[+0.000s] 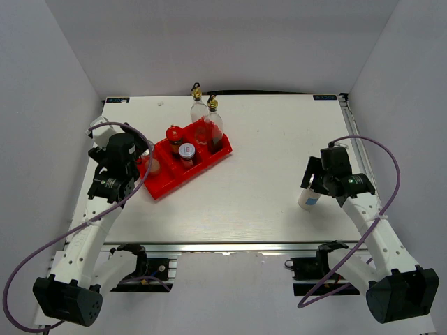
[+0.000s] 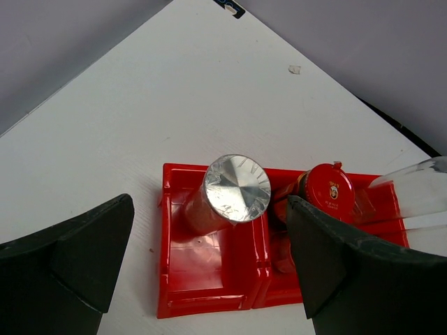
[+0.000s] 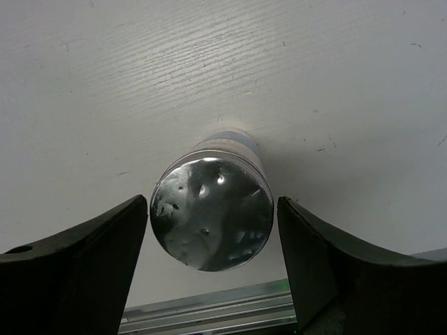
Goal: Organize the condiment bottles
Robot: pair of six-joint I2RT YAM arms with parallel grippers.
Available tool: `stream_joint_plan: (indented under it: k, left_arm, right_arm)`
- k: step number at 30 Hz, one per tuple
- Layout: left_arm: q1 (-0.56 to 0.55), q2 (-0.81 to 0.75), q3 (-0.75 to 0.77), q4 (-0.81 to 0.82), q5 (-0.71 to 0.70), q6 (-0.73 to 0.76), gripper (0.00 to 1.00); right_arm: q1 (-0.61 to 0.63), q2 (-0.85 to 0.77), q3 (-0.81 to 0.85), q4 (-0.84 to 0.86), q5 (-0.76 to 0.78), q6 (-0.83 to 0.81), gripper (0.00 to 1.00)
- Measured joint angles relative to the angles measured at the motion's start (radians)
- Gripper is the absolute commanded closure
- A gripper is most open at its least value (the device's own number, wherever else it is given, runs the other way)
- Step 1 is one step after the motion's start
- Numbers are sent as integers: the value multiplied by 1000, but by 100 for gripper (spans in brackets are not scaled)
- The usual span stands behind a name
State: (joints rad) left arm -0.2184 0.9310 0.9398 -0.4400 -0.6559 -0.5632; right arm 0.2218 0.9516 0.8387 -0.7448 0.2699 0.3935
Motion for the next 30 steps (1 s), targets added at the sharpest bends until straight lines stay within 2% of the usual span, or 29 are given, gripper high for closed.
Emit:
stream_joint_plan:
  k: [1, 3, 4, 5, 8, 9, 14, 19, 24, 30]
  left_arm:
    - [0, -1, -1, -1, -4, -3, 2]
    - [0, -3, -2, 0, -11, -6, 2]
    - [0, -5, -3, 0, -14, -7, 2]
    - [0, -7, -3, 0, -16, -8, 2]
    - [0, -12, -6, 0, -18, -11, 2]
    - [0, -15, -9, 2, -18, -11, 2]
    - [0, -23, -19, 7, -19, -13, 2]
    - [0, -22, -19, 6, -19, -17, 2]
    - [0, -22, -19, 4, -18, -37, 2]
    - [0, -21, -18, -56, -73, -89, 2]
  right_arm:
    - [0, 2, -2, 1, -1, 1, 23]
    - [0, 5, -4, 1, -3, 5, 34]
    - [0, 7, -4, 2, -3, 9, 41]
    - [0, 8, -4, 2, -4, 12, 53]
    - [0, 8, -4, 2, -4, 15, 72]
    - [0, 8, -4, 2, -5, 14, 74]
    - [50, 6, -2, 20, -70, -31, 81]
    - [330, 37, 46, 84, -144, -73, 87]
    - [612, 212, 213, 209, -184, -134, 88]
    - [792, 470, 427, 380, -254, -204, 93]
